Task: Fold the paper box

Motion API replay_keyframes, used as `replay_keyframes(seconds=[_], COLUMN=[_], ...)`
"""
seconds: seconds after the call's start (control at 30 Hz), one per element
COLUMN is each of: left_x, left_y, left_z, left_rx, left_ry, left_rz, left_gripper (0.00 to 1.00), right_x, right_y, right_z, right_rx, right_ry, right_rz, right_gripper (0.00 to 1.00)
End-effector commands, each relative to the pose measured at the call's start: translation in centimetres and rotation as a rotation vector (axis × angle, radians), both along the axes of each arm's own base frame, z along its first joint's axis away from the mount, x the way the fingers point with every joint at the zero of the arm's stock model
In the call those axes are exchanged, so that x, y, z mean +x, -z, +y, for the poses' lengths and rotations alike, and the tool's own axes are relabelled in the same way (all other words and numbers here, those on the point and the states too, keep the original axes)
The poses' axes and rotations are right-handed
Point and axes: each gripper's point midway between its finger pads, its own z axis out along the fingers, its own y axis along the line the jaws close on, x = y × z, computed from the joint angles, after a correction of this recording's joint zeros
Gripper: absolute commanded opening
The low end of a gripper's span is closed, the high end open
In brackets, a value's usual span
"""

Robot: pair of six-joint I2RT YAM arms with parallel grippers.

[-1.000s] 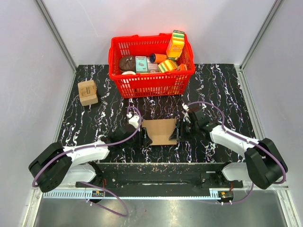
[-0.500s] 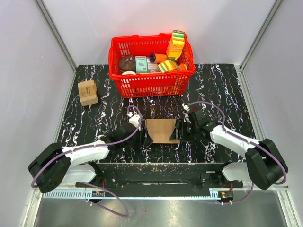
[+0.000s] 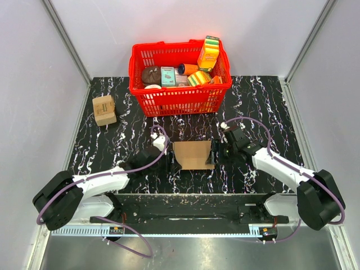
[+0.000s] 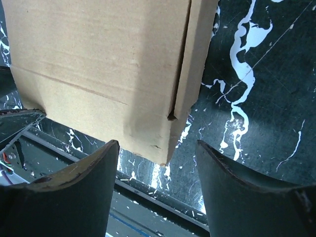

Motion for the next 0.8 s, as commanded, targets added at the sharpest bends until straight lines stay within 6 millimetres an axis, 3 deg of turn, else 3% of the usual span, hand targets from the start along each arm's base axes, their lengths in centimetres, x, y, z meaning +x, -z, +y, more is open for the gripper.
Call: replay_keyframes(seconds=[0.0, 0.27, 0.77], left_x=[0.9, 1.0, 1.1], left_y=[-2.4, -2.4, -2.0], left_z=[-1.2, -1.4, -1.9], left_rx=[-0.062, -0.069, -0.080], left_ry=[0.018, 0.020, 0.032], left_rz=[-0.056, -0.055, -0.047], left_gripper=[0.62, 0.63, 0.62], right_x=[1.2, 0.8, 0.4], right_y=[-1.6, -0.9, 0.4], right_z=[-0.1, 1.1, 2.5], right_rx=[-0.014, 0.043, 0.113], right_ry=[0.006, -0.027, -0.054], right_rz=[-0.080, -0.052, -0.010], right_gripper=[0.68, 0.59, 0.55])
